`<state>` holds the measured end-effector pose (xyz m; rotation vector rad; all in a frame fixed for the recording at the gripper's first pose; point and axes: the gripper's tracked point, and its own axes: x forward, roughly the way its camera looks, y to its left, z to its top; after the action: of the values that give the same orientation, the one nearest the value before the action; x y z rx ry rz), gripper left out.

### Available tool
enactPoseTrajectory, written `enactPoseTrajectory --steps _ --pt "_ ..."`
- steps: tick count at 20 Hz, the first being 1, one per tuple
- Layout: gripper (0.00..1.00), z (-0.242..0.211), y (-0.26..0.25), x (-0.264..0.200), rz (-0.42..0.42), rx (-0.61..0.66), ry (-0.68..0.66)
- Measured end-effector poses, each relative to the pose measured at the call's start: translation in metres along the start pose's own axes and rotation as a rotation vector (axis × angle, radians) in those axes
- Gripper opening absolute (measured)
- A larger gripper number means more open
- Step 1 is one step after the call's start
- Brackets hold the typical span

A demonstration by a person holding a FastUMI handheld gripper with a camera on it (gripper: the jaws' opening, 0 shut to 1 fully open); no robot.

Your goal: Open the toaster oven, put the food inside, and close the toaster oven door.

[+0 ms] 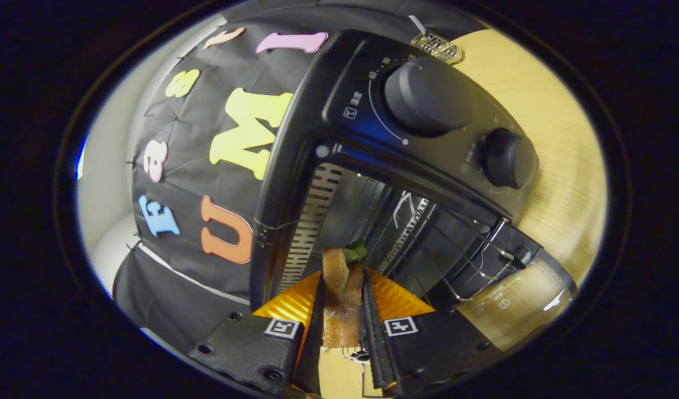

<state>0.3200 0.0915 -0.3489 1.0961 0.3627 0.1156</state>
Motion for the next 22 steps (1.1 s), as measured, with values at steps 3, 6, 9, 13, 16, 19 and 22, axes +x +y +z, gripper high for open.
enactPoseTrajectory --steps 3,6,9,13,16,19,22 --pt "0.45 0.005 -0.005 0.002 -0.007 0.017 0.038" --pt "0.6 0.003 -0.003 0.0 -0.05 -0.091 0.038" --pt "0.81 0.005 -0.008 0.0 -0.136 -0.25 0.038" --pt "1.0 0.01 -0.013 -0.011 -0.234 -0.499 0.018" --pt "1.0 0.013 -0.012 -0.022 -0.314 -0.659 0.009" --pt "1.0 -0.006 -0.012 -0.039 -0.337 -0.748 0.057" --pt "1.0 -0.029 -0.015 -0.061 -0.332 -0.764 0.12"
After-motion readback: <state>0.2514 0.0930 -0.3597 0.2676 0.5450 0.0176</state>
